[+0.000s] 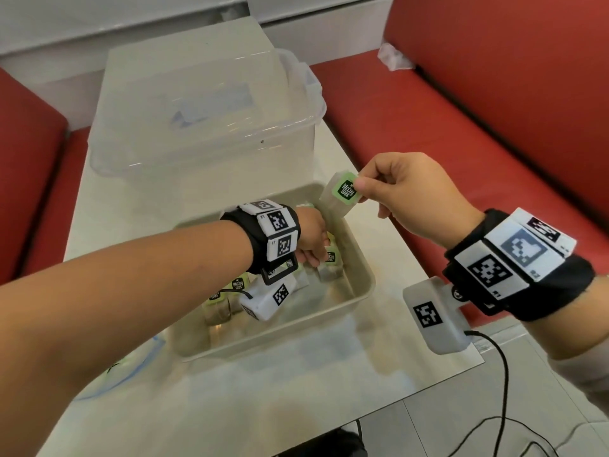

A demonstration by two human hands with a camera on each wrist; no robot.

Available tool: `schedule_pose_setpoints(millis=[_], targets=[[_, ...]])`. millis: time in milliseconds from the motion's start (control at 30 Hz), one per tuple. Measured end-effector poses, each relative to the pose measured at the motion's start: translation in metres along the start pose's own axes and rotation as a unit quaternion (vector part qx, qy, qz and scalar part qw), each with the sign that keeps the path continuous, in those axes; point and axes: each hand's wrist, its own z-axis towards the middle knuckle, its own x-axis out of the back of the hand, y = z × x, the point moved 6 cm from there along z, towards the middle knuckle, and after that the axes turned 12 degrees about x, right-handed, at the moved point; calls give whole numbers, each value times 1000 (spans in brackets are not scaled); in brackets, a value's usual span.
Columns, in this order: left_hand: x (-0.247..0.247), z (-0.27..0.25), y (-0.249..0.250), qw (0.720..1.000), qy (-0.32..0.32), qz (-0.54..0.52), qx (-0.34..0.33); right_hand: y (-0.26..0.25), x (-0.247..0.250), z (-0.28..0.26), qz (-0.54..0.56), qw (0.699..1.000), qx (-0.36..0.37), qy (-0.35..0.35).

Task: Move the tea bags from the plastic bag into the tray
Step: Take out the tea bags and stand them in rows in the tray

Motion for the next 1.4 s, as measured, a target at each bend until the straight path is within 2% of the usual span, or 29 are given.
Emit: schedule_pose_setpoints(millis=[167, 300, 367, 467, 533, 733, 1000, 1100, 1233, 1333, 1400], targets=[[6, -3, 2, 998, 56, 17, 3, 1, -3, 0, 2, 1000, -4, -1], [22, -15, 4, 993, 110, 28, -27, 1, -4, -1, 6, 1000, -4, -4], [19, -19, 4, 996, 70, 50, -35, 1, -5, -1, 6, 1000, -5, -4], [-7, -19, 0, 993, -50, 108, -28, 1, -6, 0, 8, 1000, -4, -6], [-20, -13, -1, 985, -78, 153, -22, 0, -5, 0, 10, 1000, -4, -5], [-30, -5, 3, 978, -78, 192, -33, 0, -5, 0, 2, 1000, -8, -8], [-16, -18, 2, 987, -73, 138, -49, 0, -6, -2, 0, 1000, -16, -26], [14, -42, -3, 994, -48, 91, -42, -5, -11, 0, -29, 996, -8, -78], [45, -78, 5, 991, 22, 30, -132, -11, -26, 3, -92, 981, 13, -168], [42, -87, 12, 982, 74, 46, -167, -14, -38, 5, -116, 974, 11, -197], [38, -80, 13, 979, 97, 62, -167, -12, -42, 5, -125, 973, 2, -195]])
